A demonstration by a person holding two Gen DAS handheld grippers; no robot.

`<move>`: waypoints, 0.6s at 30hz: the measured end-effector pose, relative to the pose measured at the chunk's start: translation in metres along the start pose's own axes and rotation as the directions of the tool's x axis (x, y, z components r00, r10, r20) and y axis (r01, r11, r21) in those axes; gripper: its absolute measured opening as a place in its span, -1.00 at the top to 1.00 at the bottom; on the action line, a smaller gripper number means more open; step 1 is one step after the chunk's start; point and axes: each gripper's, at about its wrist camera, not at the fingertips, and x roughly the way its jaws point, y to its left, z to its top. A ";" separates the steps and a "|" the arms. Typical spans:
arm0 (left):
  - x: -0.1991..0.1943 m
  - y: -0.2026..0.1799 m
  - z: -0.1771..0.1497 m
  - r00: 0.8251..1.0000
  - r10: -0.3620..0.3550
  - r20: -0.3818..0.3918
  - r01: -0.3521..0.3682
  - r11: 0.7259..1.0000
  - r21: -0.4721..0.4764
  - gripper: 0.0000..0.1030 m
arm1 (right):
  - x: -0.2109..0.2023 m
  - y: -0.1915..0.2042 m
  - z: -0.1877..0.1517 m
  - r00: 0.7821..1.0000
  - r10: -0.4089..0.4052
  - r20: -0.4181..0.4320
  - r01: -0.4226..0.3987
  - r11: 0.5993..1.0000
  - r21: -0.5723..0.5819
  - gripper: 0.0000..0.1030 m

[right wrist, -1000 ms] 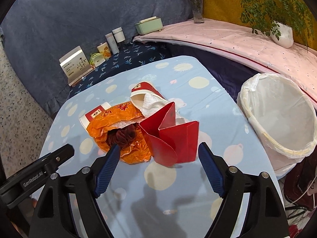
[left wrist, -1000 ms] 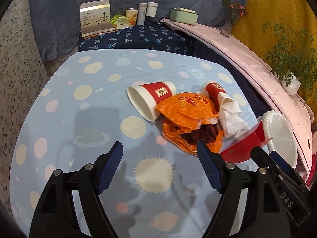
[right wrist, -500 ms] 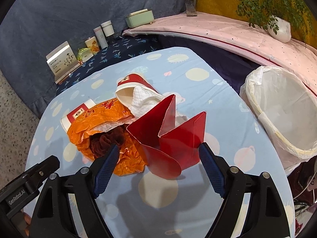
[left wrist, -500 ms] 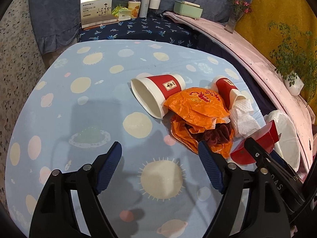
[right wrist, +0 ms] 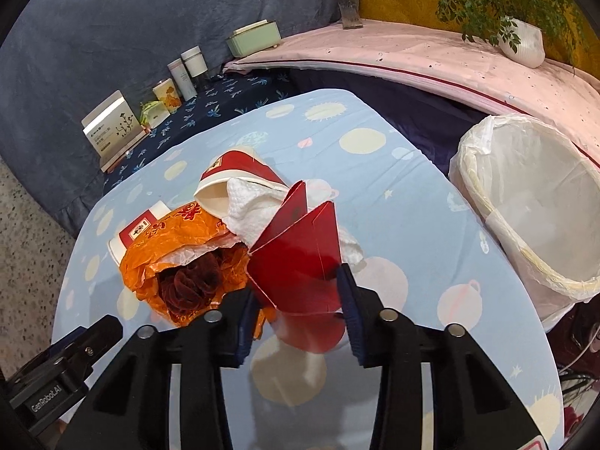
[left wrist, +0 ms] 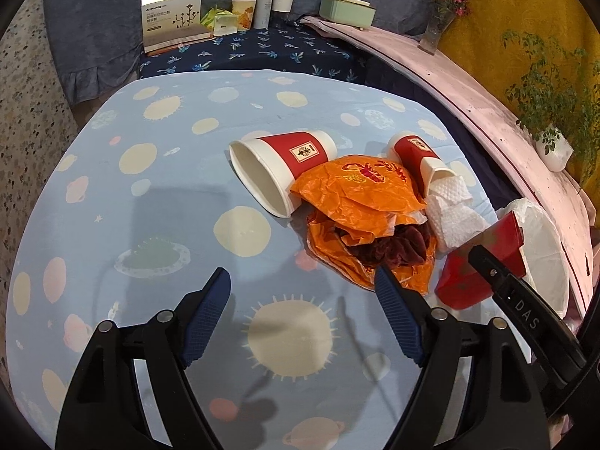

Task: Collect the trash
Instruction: 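Close the right gripper on the red paper bag, then grasp the white tissue with the left gripper while the right gripper holds the red bag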

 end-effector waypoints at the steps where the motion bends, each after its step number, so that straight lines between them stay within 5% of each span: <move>1: 0.000 -0.002 0.000 1.000 -0.001 0.001 0.001 1.000 0.003 -0.46 | -0.002 -0.001 0.000 1.000 0.003 0.003 -0.003 1.000 -0.001 0.50; 7: -0.004 -0.019 -0.001 1.000 -0.014 0.005 0.014 1.000 0.022 -0.46 | -0.020 -0.007 -0.002 0.999 0.028 0.019 -0.028 1.000 -0.011 0.78; 18: -0.002 -0.076 0.003 0.998 -0.065 -0.005 0.065 0.996 0.063 -0.46 | -0.056 -0.037 -0.002 0.997 0.043 0.062 -0.043 0.999 0.006 0.81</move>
